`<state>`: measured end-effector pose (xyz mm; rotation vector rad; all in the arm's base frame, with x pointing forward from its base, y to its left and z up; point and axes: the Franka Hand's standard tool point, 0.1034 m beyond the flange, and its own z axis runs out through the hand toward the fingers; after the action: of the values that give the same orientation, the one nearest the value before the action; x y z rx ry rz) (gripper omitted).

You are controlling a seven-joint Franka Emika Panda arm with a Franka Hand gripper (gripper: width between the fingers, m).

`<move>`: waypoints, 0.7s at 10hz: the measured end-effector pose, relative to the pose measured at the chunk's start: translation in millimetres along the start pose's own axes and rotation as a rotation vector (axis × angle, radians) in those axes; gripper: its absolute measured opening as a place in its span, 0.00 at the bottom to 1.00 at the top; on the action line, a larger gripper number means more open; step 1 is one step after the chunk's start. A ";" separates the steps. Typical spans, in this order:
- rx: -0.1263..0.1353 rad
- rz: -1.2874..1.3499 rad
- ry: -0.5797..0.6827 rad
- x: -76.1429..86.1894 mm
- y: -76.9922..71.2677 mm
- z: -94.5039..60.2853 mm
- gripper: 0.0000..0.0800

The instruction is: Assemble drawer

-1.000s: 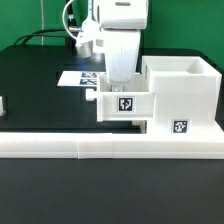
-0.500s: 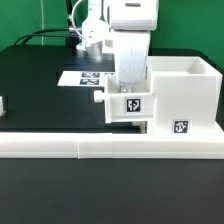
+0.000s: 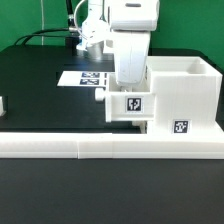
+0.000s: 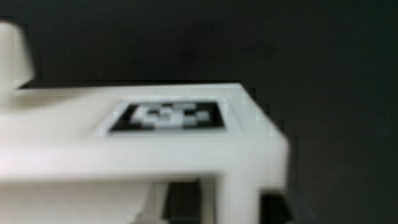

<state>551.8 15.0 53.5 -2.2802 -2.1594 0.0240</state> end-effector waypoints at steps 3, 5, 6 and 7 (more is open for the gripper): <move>0.015 0.003 -0.011 -2.5 3.0 -10.0 0.57; 0.033 0.003 -0.029 -8.2 6.9 -25.9 0.79; 0.042 0.006 -0.039 -14.2 6.9 -35.5 0.79; 0.047 -0.014 -0.048 -23.9 6.8 -45.7 0.81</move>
Offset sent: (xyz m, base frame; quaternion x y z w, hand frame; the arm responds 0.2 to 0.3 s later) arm 0.0086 -0.0024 0.0316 0.0378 -0.0087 0.0082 0.9992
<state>557.8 -8.8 99.3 -2.2623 -2.1723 0.1295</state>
